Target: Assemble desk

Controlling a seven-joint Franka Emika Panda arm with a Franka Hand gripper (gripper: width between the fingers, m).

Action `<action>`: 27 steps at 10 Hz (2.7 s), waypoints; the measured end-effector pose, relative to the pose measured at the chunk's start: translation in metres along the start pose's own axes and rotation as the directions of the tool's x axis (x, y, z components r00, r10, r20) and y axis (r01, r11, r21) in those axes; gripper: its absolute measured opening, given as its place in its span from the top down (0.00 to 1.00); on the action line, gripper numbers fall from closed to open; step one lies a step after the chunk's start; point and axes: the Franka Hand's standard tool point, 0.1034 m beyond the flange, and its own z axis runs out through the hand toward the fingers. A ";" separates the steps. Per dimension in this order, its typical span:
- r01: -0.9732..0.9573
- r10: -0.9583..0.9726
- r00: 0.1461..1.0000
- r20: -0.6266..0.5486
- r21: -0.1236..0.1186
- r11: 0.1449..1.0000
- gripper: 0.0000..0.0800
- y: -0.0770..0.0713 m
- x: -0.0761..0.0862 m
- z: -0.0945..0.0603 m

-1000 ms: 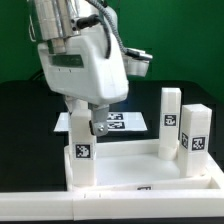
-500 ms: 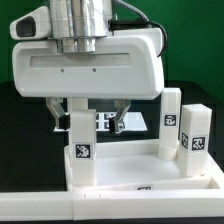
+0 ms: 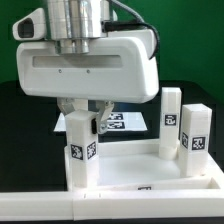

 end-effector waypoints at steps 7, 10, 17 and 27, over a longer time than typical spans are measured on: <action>-0.818 0.818 0.572 0.063 -0.021 0.574 0.64 -0.007 0.000 0.003; -0.968 0.966 0.249 0.068 0.000 0.250 0.64 -0.014 0.000 0.003; -0.597 0.595 0.802 0.051 0.044 0.801 0.19 -0.007 0.007 0.001; -0.068 0.068 0.998 -0.002 -0.011 0.998 0.63 -0.001 0.007 0.003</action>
Offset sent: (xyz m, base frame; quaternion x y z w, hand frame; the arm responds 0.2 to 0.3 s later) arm 0.0223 0.0133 -0.0045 0.0418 -0.0172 0.5809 0.8127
